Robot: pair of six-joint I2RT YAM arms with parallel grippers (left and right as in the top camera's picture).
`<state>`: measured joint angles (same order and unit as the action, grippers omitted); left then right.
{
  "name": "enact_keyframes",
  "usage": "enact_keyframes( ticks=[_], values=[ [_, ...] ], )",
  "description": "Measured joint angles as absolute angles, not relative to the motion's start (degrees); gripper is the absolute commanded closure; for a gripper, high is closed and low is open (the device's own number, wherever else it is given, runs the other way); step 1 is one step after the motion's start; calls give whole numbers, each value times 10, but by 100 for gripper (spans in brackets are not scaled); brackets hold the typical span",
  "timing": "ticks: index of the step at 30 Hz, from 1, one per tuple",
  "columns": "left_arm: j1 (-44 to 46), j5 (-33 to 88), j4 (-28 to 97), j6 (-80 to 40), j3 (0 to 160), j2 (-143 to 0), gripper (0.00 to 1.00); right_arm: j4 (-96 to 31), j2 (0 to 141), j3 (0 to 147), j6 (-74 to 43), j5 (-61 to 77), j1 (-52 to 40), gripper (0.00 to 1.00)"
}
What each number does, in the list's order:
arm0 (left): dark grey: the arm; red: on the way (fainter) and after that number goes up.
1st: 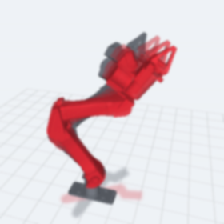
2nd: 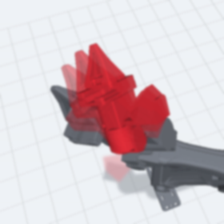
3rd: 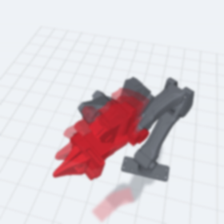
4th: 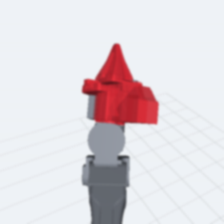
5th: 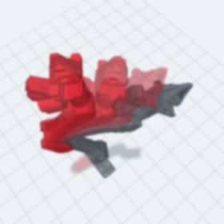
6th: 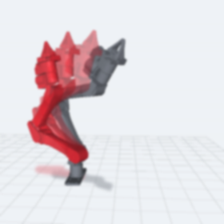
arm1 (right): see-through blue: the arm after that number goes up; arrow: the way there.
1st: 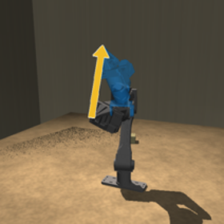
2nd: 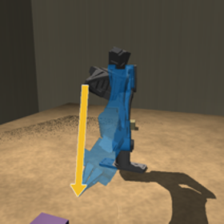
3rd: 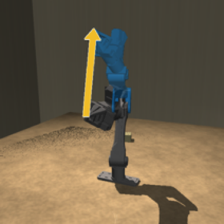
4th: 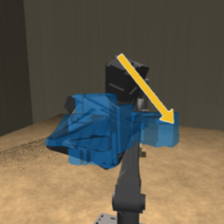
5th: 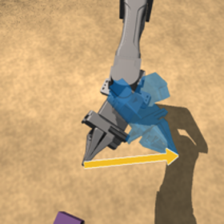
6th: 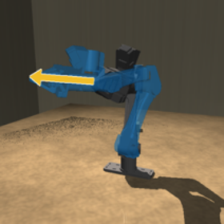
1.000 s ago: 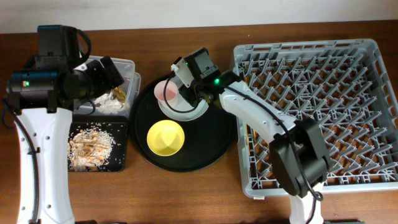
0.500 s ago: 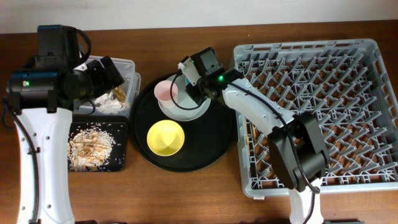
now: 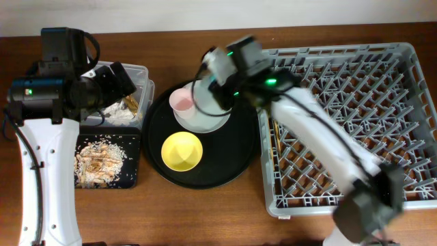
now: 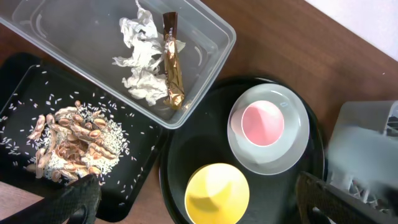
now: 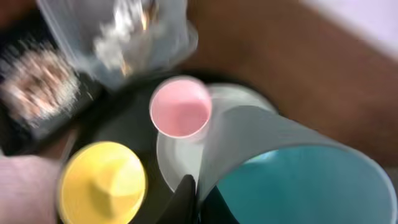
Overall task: Sort waste into correct bins and load items into the dishwasher rack
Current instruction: 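Lift the blue cup and carry it to the rack's back-left corner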
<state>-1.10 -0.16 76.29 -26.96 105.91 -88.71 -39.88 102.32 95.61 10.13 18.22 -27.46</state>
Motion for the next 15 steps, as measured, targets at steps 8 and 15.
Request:
enact_keyframes(
  ticks=[8, 15],
  values=[
    [-11, -2, 762, -270, 1059, -887, 1, -488, 1017, 973, 95, 408, -11, 96],
    [-11, -2, 763, -270, 1059, -887, 1, -476, 1165, 972, 156, 734, 70, 96]
  ],
)
